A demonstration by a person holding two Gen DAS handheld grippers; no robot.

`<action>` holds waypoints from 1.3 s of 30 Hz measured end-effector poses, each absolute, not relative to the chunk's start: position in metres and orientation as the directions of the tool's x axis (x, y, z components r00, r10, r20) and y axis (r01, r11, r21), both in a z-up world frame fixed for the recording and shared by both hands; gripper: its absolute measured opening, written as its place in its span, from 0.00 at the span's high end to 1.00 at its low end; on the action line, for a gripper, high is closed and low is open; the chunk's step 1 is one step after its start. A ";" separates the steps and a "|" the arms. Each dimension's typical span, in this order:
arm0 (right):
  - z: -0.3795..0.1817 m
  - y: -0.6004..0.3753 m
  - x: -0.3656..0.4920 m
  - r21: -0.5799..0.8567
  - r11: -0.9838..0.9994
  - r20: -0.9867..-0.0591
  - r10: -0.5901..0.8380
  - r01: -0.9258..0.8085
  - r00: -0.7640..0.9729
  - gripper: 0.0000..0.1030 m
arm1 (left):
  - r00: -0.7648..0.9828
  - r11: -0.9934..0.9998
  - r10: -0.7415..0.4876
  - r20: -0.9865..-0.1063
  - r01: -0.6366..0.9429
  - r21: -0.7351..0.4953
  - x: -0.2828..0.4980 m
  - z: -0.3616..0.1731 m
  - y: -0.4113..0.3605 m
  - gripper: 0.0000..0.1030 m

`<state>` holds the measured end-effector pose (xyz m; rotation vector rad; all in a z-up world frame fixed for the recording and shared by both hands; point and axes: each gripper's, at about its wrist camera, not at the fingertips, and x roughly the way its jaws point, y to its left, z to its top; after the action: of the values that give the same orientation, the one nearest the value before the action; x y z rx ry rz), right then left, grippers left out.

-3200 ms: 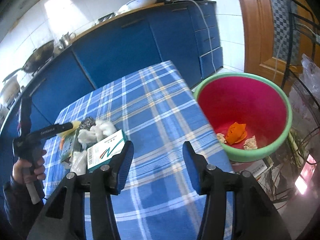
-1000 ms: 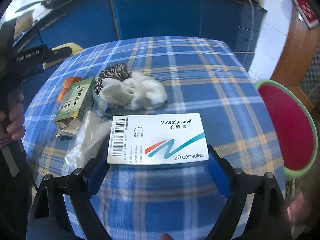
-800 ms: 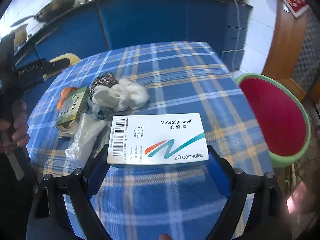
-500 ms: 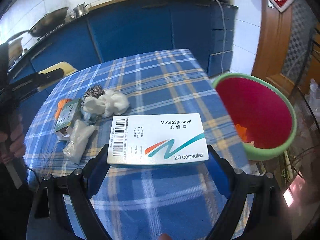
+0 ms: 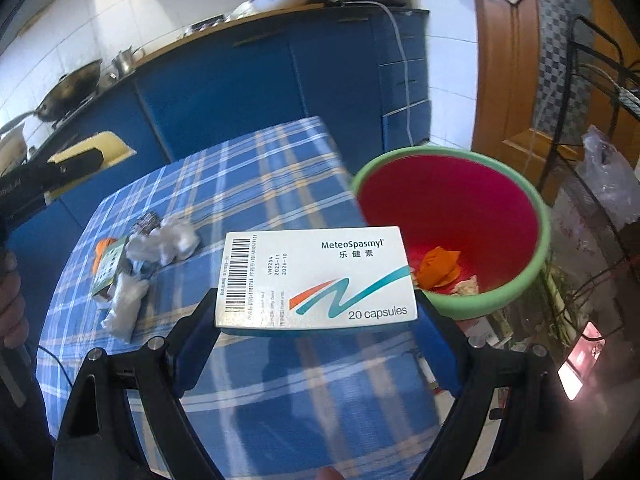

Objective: Collect trash
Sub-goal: 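Carry the sponge and medicine box over the red bucket, then open the left gripper over the bucket while the right gripper releases the medicine box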

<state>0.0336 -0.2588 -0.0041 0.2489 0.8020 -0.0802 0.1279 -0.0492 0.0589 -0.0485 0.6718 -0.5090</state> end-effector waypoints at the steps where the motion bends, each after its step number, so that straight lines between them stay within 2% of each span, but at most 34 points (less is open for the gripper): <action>1: -0.004 -0.265 0.033 0.189 0.967 -0.717 0.015 0.173 0.697 0.13 | 0.656 0.871 -0.475 -0.587 0.446 -0.206 0.127 0.058 -0.059 0.63; 16: -0.018 -0.354 0.033 0.223 0.929 -0.706 -0.054 0.294 0.706 0.13 | 0.526 0.811 -0.505 -0.684 0.561 -0.168 0.134 0.028 -0.188 0.63; 26: -0.038 -0.402 0.027 0.321 0.874 -0.698 -0.041 0.364 0.715 0.13 | 0.444 0.782 -0.491 -0.750 0.604 -0.154 0.147 -0.008 -0.250 0.63; 35: -0.046 -0.424 0.031 0.350 0.856 -0.687 -0.042 0.381 0.726 0.13 | 0.421 0.785 -0.445 -0.791 0.609 -0.117 0.154 -0.037 -0.280 0.62; 37: -0.048 -0.426 0.033 0.354 0.854 -0.686 -0.040 0.381 0.727 0.13 | 0.417 0.786 -0.439 -0.796 0.608 -0.114 0.154 -0.040 -0.281 0.60; 39: -0.051 -0.427 0.036 0.359 0.853 -0.685 -0.035 0.380 0.727 0.13 | 0.418 0.790 -0.431 -0.800 0.603 -0.110 0.155 -0.041 -0.281 0.48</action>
<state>0.0363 -0.4275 -0.0512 0.5090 0.7265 -0.2398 0.1548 -0.2809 -0.0413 0.2060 0.9355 -0.6543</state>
